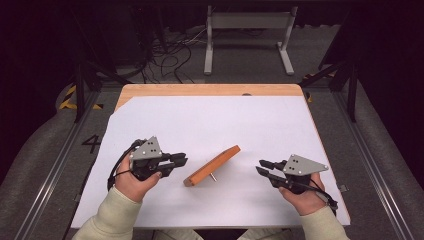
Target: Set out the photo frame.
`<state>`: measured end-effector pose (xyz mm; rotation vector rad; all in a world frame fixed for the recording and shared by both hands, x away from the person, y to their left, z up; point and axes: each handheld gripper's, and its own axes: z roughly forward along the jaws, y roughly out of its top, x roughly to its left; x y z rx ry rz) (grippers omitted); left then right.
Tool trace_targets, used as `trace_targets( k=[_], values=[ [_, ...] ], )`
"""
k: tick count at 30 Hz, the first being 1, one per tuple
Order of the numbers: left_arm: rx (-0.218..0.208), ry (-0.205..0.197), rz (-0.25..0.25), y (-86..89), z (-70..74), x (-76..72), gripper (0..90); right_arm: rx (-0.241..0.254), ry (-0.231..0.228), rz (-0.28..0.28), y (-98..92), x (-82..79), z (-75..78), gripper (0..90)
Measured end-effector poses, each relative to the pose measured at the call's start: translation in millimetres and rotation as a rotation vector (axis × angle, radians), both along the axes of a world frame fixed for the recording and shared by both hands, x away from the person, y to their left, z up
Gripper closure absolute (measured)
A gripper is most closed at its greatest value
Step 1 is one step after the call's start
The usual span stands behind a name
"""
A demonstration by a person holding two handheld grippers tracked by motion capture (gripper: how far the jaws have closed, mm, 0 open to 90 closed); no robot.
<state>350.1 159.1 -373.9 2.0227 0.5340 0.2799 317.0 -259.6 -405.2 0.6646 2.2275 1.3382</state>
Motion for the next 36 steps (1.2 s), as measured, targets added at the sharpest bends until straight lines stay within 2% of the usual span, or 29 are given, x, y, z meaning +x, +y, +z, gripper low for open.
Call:
trace_targets(
  k=[2, 3, 5, 7, 8, 10, 12, 15, 18, 20, 21, 27, 30, 36],
  values=[
    [0.003, -0.002, 0.029, 4.3, -4.2, 1.7, 89.0, 0.003, 0.001, -0.03, -4.1, 1.7, -0.3, 72.4],
    [-0.008, -0.011, 0.06, 10.1, -8.2, 4.8, 89.8, 0.011, 0.0, -0.054, -8.2, 3.2, -0.4, 71.3],
    [-0.021, -0.001, 0.072, 13.0, -10.2, 6.0, 89.9, 0.017, -0.003, -0.063, -10.4, 4.0, -0.4, 70.8],
    [-0.064, 0.005, 0.106, 20.6, -16.7, 9.3, 89.9, 0.037, -0.006, -0.082, -15.5, 5.0, -0.3, 69.9],
    [-0.064, 0.005, 0.106, 20.6, -16.7, 9.3, 89.9, 0.037, -0.006, -0.082, -15.5, 5.0, -0.3, 69.9],
    [-0.093, 0.001, 0.124, 25.5, -22.6, 10.8, 89.9, 0.051, -0.009, -0.091, -18.1, 5.2, 0.0, 69.1],
    [-0.106, 0.003, 0.143, 28.1, -26.2, 10.4, 89.9, 0.06, -0.012, -0.095, -19.7, 5.5, 0.4, 68.7],
    [-0.097, 0.017, 0.168, 29.8, -33.8, 8.3, 89.9, 0.069, -0.014, -0.101, -21.7, 6.3, 0.6, 67.6],
    [-0.08, 0.037, 0.179, 29.1, -40.8, 8.3, 89.9, 0.079, -0.011, -0.102, -21.7, 6.8, 0.7, 67.4],
    [-0.054, 0.071, 0.193, 24.3, -48.9, 10.2, 89.9, 0.076, -0.008, -0.102, -21.3, 6.9, 0.2, 67.4],
    [-0.054, 0.071, 0.193, 24.3, -48.9, 10.2, 89.9, 0.076, -0.008, -0.102, -21.3, 6.9, 0.2, 67.4],
    [0.024, 0.127, 0.183, 11.6, -60.5, 14.4, 89.9, 0.075, -0.006, -0.103, -21.8, 7.2, 0.3, 67.0],
    [0.061, 0.173, 0.179, 6.1, -66.7, 18.6, 89.9, 0.075, -0.003, -0.103, -21.4, 7.0, 0.1, 66.7],
    [0.14, 0.239, 0.142, -10.2, -80.2, 23.9, 89.9, 0.073, 0.0, -0.104, -21.7, 6.5, -0.2, 65.8]
  ],
)
